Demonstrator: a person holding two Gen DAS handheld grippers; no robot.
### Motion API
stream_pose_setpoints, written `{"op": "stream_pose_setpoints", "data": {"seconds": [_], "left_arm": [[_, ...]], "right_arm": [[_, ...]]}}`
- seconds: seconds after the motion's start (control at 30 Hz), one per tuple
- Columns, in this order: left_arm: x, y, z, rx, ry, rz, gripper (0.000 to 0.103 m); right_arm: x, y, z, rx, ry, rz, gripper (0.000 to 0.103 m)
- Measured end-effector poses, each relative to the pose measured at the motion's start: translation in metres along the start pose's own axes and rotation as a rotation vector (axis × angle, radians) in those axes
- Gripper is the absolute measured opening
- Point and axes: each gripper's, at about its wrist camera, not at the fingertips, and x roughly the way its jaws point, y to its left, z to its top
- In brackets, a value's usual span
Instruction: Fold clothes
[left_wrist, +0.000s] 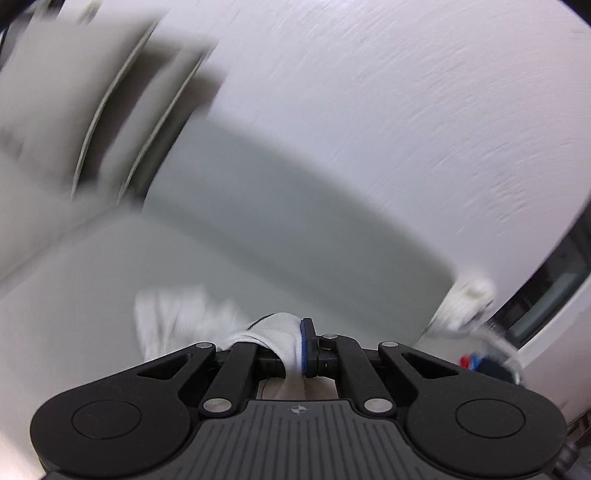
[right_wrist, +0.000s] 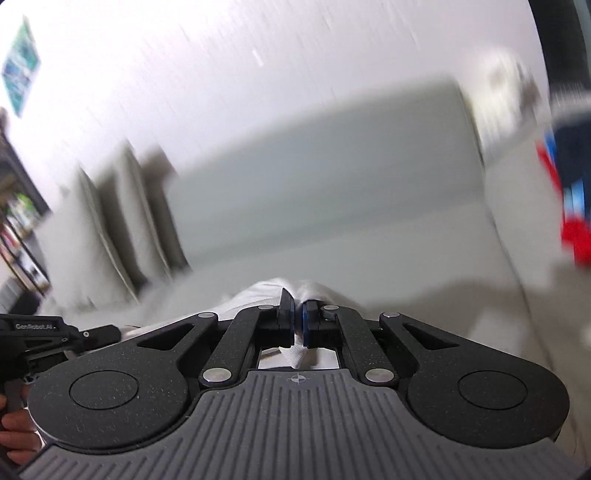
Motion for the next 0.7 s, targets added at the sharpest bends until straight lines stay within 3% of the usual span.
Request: {"op": "stream_pose_setpoints", "data": {"seconds": [0.2,0.37,0.47,0.53,0.6,0.7], "left_arm": [[-0.059,-0.048,0.036,0.080,-0.222,-0.088,0.003],[-0.103,-0.078,0.056,0.140,-0.281,-0.121,0.003],[-0.101,-0.090,0.065,0.168,-0.249,-0.132,0.003],[-0.086,-0.096,0.074,0.171,-0.176,-0.146,0.003],[-0.044,-0.089,0.080,0.163,-0.073,-0.152,0.003],[0.021,-0.079,0.088,0.121,0.050,-0.137,0.003]], "right_arm": [[-0.077,0.036,0.064,-0.118,-0.242,0.078,0.003],[-0.145,0.058,0.096,-0.199,-0.345,0.112,0.003],[-0.168,0.064,0.111,-0.229,-0.381,0.098,0.003],[-0.173,0.066,0.119,-0.236,-0.386,0.081,0.003],[-0.166,0.062,0.127,-0.237,-0.365,0.050,0.003],[-0.115,0.040,0.136,-0.211,-0.268,-0.001,0.003]]}}
